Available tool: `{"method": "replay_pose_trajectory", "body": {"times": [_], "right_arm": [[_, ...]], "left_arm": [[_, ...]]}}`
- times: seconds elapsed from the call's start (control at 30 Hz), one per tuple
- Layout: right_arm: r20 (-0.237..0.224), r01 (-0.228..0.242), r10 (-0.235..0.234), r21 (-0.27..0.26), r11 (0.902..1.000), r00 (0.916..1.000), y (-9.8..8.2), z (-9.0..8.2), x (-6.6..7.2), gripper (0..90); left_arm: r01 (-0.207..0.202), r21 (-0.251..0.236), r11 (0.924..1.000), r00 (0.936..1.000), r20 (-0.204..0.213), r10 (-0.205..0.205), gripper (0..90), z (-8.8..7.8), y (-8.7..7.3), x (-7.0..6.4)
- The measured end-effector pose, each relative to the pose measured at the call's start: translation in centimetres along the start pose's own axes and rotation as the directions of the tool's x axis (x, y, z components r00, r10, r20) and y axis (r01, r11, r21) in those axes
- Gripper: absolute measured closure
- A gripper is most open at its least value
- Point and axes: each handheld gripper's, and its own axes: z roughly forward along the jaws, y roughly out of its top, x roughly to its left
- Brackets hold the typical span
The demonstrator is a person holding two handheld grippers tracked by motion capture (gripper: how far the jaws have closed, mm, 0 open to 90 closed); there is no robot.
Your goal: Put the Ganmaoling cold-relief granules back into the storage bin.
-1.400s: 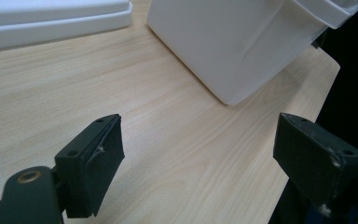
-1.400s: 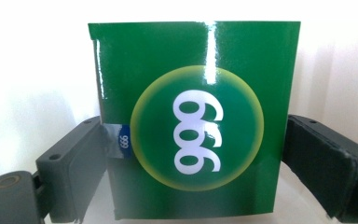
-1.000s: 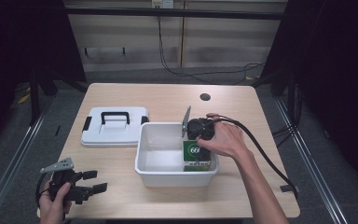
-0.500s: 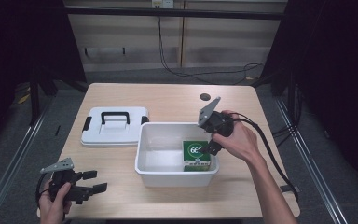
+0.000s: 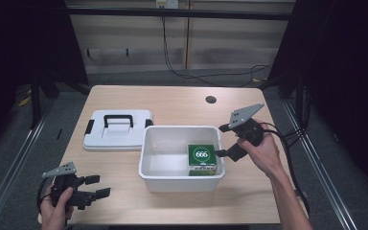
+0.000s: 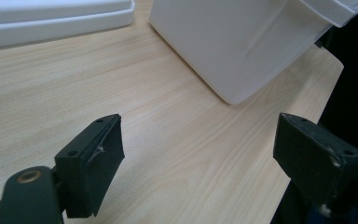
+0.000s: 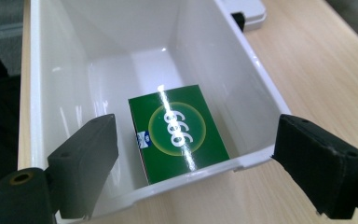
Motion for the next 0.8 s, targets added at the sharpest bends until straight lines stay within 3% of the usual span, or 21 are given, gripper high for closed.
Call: {"method": "replay_pose_trajectory", "body": {"times": [0.07, 0.2, 0.27, 0.37, 0.53, 0.57, 0.63, 0.67, 0.7, 0.77, 0.8], "right_arm": [[0.021, -0.029, 0.030, -0.067, 0.9973, 0.9993, -0.9, -1.2, 0.3, 13.2], [0.055, -0.049, 0.056, -0.117, 0.9919, 0.9969, -1.9, -2.3, 0.7, 13.4], [0.118, -0.078, 0.096, -0.146, 0.9862, 0.9884, -3.5, -3.4, 0.9, 13.3], [0.138, -0.101, 0.125, -0.169, 0.9803, 0.9824, -4.5, -3.8, 1.0, 13.6], [0.215, -0.144, 0.194, -0.228, 0.9630, 0.9571, -6.9, -4.7, 1.6, 13.3], [0.243, -0.160, 0.218, -0.237, 0.9581, 0.9451, -7.7, -4.9, 2.0, 13.1], [0.250, -0.165, 0.226, -0.244, 0.9558, 0.9415, -8.1, -5.0, 2.2, 13.4], [0.270, -0.185, 0.255, -0.259, 0.9481, 0.9286, -9.1, -5.1, 2.5, 13.1], [0.270, -0.185, 0.255, -0.259, 0.9481, 0.9286, -9.1, -5.1, 2.5, 13.1], [0.273, -0.220, 0.292, -0.263, 0.9391, 0.9169, -10.7, -4.8, 2.9, 13.2], [0.273, -0.220, 0.292, -0.263, 0.9391, 0.9169, -10.7, -4.8, 2.9, 13.2]], "left_arm": [[0.003, 0.003, 1.0000, 1.0000, 0.001, -0.003, 16.0, 0.1, 0.0, 0.0], [0.001, 0.007, 1.0000, 1.0000, 0.001, -0.001, 16.0, 0.1, 0.0, -0.1], [-0.003, 0.009, 1.0000, 1.0000, -0.001, 0.003, 16.0, 0.1, 0.0, -0.1], [-0.001, 0.010, 1.0000, 1.0000, -0.002, 0.001, 16.1, 0.2, 0.0, 0.0], [0.000, 0.010, 0.9999, 1.0000, -0.002, 0.000, 16.0, 0.2, 0.0, -0.1], [-0.004, 0.011, 0.9999, 1.0000, -0.005, 0.004, 16.0, 0.2, 0.0, 0.0], [-0.002, 0.012, 0.9999, 1.0000, -0.004, 0.002, 16.1, 0.2, 0.0, 0.0], [-0.003, 0.012, 0.9999, 1.0000, -0.006, 0.004, 16.1, 0.2, 0.0, 0.0], [-0.003, 0.012, 0.9999, 1.0000, -0.006, 0.004, 16.0, 0.2, 0.0, 0.0], [-0.002, 0.009, 1.0000, 1.0000, -0.002, 0.002, 16.1, 0.1, 0.0, 0.0], [0.002, 0.008, 1.0000, 1.0000, -0.004, -0.002, 16.1, 0.1, -0.1, 0.0]]}}
